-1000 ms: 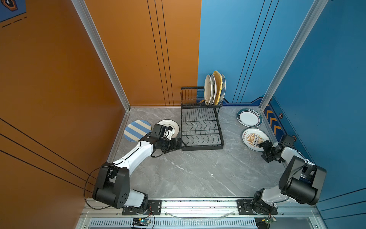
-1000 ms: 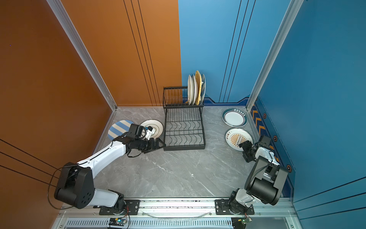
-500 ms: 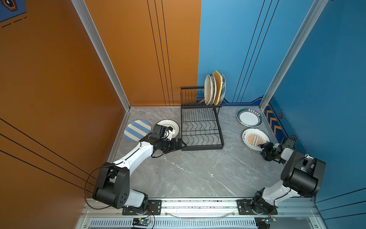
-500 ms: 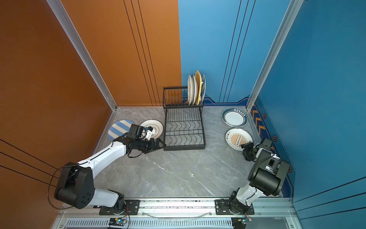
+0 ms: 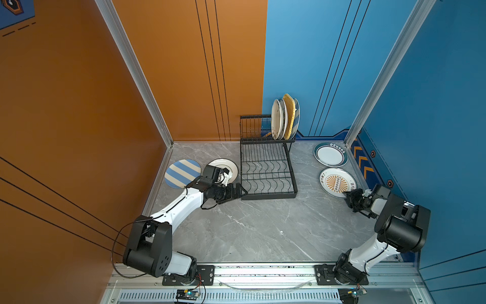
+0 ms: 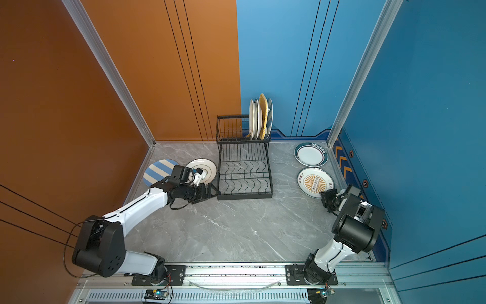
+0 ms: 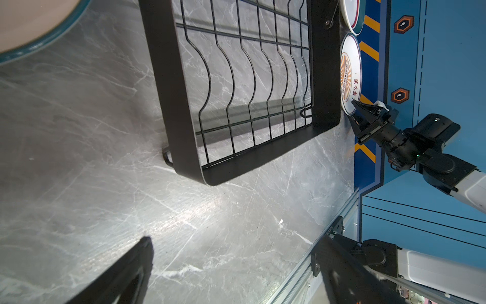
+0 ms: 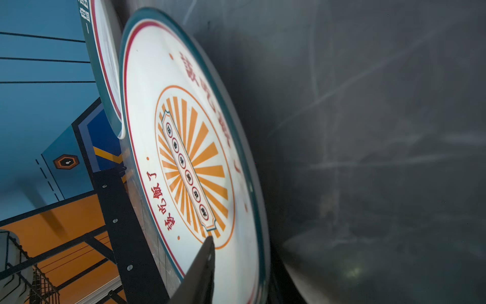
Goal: Load plates into a dish rack
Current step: Pick up the plate from the middle-right of the table.
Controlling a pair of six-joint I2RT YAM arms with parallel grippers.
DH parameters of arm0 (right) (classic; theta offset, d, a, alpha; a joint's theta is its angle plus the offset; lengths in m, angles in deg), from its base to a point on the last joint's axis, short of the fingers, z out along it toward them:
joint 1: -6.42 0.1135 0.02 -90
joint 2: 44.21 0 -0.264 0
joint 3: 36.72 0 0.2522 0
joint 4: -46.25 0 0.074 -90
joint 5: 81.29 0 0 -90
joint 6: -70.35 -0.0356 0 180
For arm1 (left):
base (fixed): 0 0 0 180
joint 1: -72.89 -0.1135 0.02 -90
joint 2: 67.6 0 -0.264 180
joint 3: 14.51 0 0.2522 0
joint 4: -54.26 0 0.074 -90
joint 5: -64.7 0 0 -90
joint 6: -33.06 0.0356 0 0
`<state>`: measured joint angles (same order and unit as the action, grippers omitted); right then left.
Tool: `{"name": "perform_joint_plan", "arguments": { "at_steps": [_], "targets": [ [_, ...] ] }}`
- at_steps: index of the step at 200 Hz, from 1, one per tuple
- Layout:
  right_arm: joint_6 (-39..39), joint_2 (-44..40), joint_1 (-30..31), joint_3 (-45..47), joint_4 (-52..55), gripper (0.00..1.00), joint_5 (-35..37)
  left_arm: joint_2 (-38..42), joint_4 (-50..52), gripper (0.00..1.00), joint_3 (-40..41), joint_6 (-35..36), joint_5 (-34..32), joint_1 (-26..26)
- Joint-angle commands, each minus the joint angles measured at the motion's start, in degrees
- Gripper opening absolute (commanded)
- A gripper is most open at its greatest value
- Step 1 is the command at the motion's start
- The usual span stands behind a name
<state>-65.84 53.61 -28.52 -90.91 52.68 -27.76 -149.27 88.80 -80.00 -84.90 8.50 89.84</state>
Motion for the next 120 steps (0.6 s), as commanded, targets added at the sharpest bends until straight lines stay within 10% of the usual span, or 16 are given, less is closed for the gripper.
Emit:
{"name": "perform_joint_plan", "arguments": {
  "at_steps": [1, 58, 120],
  "targets": [
    [-0.7, 2.6, -0.1, 1.8, 2.3, 0.22, 2.0, 1.0, -0.1, 0.98, 0.6, -0.5, -1.1, 0.5],
    [-0.4, 2.5, 0.0, 2.0, 3.1, 0.00, 0.9, 1.8, -0.1, 0.98, 1.1, -0.7, -1.4, 0.7],
    [-0.4, -1.9, 0.3, 2.5, 5.2, 0.00, -2.4, 2.8, -0.1, 0.98, 1.8, -0.6, -1.3, 1.0]
  ]
}}
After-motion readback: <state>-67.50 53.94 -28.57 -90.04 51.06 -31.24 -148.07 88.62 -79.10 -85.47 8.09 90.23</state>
